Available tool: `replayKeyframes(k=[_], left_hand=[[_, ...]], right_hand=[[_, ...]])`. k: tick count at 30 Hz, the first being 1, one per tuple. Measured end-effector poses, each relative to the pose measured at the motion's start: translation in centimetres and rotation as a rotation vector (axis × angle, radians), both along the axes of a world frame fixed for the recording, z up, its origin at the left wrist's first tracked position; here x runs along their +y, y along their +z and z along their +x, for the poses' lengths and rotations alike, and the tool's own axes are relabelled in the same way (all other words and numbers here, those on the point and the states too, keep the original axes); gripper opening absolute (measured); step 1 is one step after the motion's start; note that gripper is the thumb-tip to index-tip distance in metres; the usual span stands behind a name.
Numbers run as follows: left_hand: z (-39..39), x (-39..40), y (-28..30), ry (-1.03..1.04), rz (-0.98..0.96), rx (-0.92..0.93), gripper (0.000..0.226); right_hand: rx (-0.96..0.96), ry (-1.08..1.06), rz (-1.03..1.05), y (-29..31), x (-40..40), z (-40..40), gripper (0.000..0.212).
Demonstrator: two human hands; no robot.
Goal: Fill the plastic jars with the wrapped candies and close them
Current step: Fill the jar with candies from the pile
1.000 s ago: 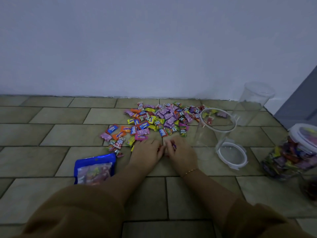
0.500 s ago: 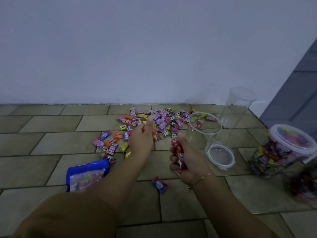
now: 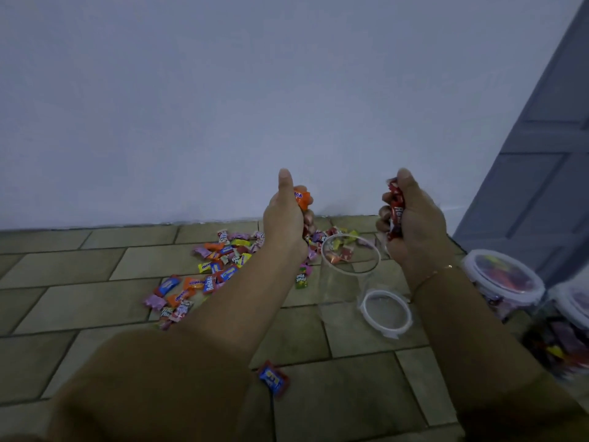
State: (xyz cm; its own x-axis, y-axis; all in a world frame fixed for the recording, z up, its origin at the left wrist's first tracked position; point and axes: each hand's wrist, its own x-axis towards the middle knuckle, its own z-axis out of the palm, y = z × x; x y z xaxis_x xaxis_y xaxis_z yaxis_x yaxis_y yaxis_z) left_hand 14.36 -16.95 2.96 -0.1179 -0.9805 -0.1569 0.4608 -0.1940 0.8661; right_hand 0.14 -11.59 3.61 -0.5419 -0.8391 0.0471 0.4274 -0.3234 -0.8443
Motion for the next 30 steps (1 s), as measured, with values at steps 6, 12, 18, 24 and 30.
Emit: replayKeyframes(k=[6,12,18,24,30], left_hand=[[-0.5,-0.5,-1.0,-0.018,-0.050,-0.017,0.044],[1.3,-0.8,-1.8,0.021,-0.172,-0.142,0.045],[4.2,-1.3,-2.5,0.036,-0.237,-0.198,0.044],[5.2,-0.8,-2.9,0.006,-0.163,-0.078,0.040],[5.7,-0.4,-2.7,-0.022,-0.151,0.001,0.039]], right_hand=[[-0.035,-0.053,0.054,-3.1,-2.2,-0.2,0.023],[0.143,-0.080,0.078,-3.5,-3.2,4.7,0.023],[0.085,-0.092,0.081,-3.6,-3.1,8.3,0.021],[0.045,-0.138,0.067,-3.6,-2.8,9.5,0.022],[0.009,-0.151,0.056,-3.7,-2.4,10.2,0.023]])
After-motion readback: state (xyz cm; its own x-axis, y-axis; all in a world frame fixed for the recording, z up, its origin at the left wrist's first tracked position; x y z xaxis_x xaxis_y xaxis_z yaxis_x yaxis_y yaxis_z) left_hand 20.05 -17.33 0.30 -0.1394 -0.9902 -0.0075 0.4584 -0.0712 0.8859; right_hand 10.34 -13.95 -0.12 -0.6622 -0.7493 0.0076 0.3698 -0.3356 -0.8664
